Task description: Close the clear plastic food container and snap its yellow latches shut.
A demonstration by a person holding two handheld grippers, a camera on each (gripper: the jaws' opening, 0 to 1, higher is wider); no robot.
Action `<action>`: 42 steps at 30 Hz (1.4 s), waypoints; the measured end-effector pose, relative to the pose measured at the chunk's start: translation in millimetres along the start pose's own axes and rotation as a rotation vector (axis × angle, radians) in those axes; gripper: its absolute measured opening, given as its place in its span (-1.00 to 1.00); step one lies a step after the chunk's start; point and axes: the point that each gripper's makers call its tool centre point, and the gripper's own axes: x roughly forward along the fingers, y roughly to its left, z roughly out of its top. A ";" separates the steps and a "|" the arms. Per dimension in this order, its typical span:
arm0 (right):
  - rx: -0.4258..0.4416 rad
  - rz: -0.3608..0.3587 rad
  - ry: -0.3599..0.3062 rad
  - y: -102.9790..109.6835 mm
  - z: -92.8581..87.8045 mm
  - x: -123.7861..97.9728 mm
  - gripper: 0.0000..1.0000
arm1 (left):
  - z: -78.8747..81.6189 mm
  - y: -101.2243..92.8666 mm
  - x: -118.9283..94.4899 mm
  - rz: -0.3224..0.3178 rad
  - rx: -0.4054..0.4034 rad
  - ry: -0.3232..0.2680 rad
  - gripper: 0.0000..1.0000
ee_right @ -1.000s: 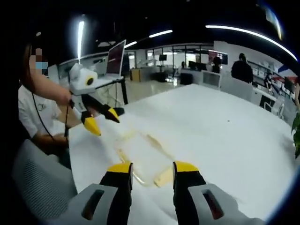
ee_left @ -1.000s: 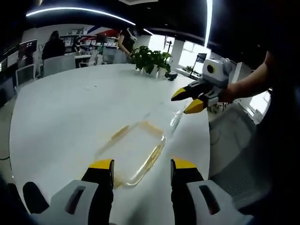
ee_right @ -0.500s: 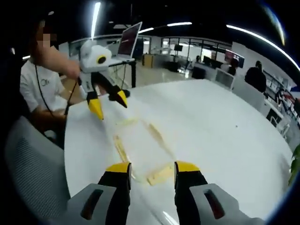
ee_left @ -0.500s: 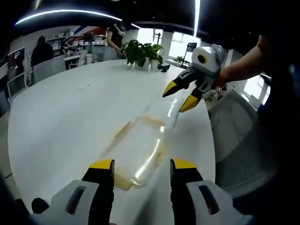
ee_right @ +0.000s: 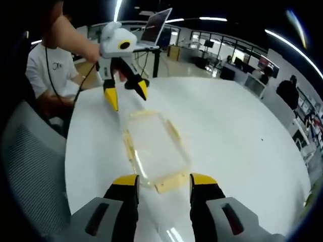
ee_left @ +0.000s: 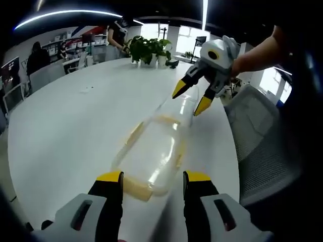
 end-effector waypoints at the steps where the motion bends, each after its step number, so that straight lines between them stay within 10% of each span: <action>1: -0.011 0.009 0.005 1.0 -0.5 0.9 -0.21 | 0.0 0.4 0.6 -0.001 0.002 0.002 -0.06; 42: -0.231 0.175 0.251 -11.0 -23.8 36.6 -0.20 | -34.2 24.4 17.9 -0.127 0.282 0.262 -0.06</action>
